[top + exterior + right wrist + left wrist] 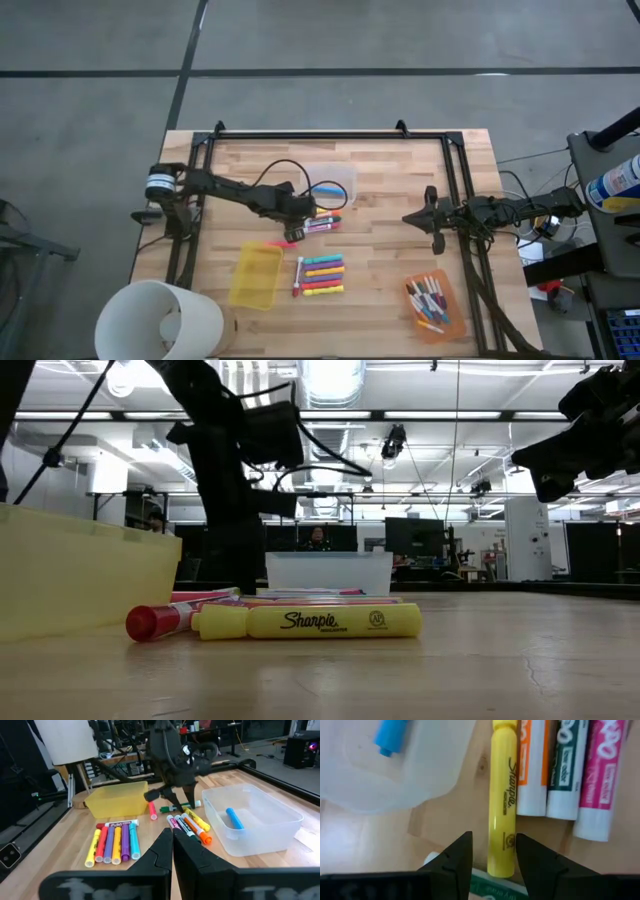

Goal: Pick & Place Markers
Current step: Put the top large yellow highlighter pen into the transparent bin

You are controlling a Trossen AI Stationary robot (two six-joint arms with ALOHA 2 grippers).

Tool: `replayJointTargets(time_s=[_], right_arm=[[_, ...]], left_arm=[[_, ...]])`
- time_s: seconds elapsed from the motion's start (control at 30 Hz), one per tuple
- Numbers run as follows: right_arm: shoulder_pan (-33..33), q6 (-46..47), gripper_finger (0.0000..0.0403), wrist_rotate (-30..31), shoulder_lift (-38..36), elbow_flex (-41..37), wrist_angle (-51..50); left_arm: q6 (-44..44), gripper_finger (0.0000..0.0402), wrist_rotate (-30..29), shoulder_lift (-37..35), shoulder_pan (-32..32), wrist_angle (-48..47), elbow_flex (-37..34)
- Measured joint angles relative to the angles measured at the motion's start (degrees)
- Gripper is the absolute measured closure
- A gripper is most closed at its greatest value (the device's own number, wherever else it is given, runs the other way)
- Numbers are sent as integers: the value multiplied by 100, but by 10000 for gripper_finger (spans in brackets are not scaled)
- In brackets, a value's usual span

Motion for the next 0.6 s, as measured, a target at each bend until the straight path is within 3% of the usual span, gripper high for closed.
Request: replayJointTargets(time_s=[0.23,0.43,0.6], right_arm=[[0,0,394,0,0,0,0],[0,0,394,0,0,2,0],[0,0,394,0,0,2,0]], left_arm=[[104,266,74,217,31,55,15],[-29,346,223,72,33,45,5],[-125,353,376,-178,0,-91,262]])
